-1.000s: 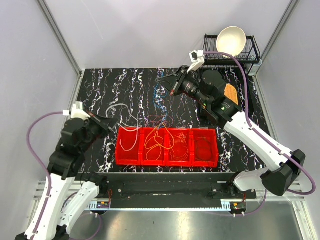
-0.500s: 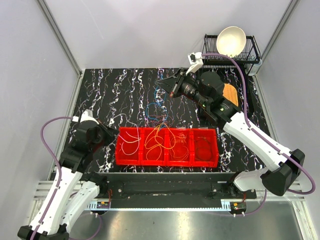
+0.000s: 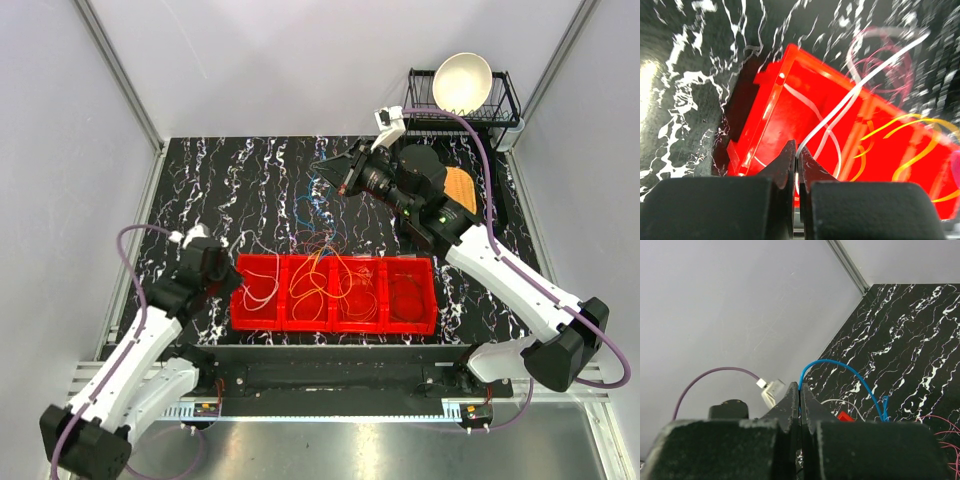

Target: Untangle the cables

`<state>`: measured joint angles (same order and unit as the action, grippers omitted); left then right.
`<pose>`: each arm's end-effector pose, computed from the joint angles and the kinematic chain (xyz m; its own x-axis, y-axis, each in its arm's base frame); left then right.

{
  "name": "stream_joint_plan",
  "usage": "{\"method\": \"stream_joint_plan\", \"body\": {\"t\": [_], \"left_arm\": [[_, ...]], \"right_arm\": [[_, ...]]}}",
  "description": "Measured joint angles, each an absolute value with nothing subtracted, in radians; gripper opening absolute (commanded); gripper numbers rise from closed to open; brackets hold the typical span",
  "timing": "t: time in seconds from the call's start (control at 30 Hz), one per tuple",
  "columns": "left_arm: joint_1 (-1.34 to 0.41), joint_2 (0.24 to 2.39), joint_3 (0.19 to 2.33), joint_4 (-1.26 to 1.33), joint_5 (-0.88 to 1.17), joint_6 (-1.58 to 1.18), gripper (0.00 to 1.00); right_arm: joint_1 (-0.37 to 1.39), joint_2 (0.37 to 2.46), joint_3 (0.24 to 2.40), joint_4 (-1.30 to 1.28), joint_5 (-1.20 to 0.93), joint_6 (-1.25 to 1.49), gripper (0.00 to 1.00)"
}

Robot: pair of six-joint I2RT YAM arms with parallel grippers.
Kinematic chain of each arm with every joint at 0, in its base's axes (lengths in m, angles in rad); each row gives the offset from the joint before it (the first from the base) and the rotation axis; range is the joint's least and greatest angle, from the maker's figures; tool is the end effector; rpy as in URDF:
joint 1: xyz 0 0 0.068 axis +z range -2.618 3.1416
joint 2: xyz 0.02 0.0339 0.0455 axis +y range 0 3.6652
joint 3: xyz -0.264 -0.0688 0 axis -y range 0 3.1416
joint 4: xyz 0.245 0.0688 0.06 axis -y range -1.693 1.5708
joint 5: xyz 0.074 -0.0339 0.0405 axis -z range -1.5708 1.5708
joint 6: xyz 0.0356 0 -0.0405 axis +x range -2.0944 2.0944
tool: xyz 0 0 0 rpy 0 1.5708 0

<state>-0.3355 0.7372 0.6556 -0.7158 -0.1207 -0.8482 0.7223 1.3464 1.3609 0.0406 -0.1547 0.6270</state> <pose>0.1431 -0.0453 0.2526 -0.6324 -0.5681 -0.5266 -0.3432 0.8149 -0.4670 0.2322 0.2119 0.4404 -0.4175 0.4048 -0.8135 -0.6467 0.4966 0.5790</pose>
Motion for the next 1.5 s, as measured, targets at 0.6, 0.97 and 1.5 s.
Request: {"method": "stream_joint_plan", "body": {"t": [0.6,0.97,1.5], "left_arm": [[-0.675,0.963,0.597,-0.669,-0.345,-1.013,0.12],[-0.739,0.936,0.672,-0.795,-0.376,-1.027,0.67],[-0.741,0.959,1.129,-1.104,-0.53,-0.917,0.77]], "right_arm": [[0.723,1.333,1.339,0.041,-0.149,0.633,0.0],[0.727,1.33,1.323,0.042,-0.149,0.643,0.0],[0.727,1.321,1.319,0.042,-0.15,0.642,0.0]]}}
